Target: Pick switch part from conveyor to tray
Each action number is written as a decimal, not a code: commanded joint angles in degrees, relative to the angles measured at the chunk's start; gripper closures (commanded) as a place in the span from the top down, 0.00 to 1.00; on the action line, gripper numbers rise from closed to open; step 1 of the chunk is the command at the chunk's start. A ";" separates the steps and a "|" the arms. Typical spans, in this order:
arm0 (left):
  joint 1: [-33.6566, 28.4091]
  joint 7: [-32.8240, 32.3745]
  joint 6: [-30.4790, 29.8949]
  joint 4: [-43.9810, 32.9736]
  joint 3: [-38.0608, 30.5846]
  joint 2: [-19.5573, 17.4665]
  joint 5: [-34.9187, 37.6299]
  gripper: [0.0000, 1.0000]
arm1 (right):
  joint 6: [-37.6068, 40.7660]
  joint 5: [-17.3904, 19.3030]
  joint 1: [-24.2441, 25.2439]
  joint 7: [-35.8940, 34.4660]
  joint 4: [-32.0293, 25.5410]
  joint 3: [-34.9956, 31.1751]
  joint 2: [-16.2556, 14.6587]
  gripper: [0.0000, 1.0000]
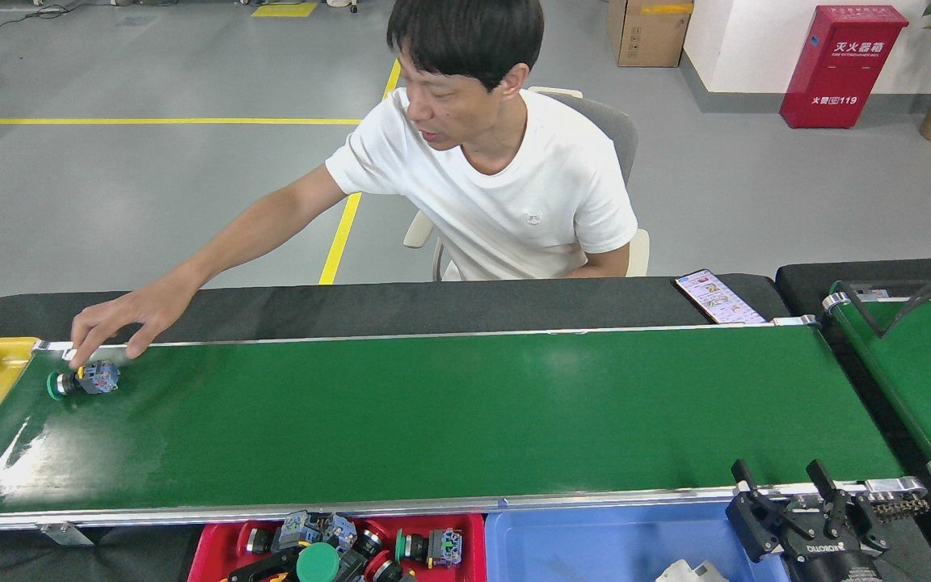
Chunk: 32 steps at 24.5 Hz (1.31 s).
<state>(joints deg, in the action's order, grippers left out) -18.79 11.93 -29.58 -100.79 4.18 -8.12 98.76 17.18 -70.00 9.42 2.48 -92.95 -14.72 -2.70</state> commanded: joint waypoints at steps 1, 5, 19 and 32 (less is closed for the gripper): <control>0.07 0.63 0.40 -0.81 -0.49 0.74 0.11 1.00 | -0.13 0.22 -0.55 -0.46 -0.65 -0.22 -0.55 1.00; 0.07 0.63 0.58 -0.90 -2.60 1.27 -0.15 1.00 | -0.22 0.22 -0.46 -0.46 -0.83 -0.22 -0.46 1.00; 0.77 -7.89 0.23 3.59 -25.18 5.05 -19.22 1.00 | -0.13 0.22 -0.72 -0.46 -1.00 -0.04 -0.29 1.00; 0.07 -7.45 6.82 2.36 -27.91 6.10 -18.43 1.00 | -0.83 0.22 -1.16 -0.46 -1.18 -0.13 -0.20 1.00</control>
<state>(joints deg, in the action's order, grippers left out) -18.76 4.03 -23.81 -97.45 -23.78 -2.14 80.18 16.55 -70.00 8.74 2.48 -93.30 -14.68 -2.66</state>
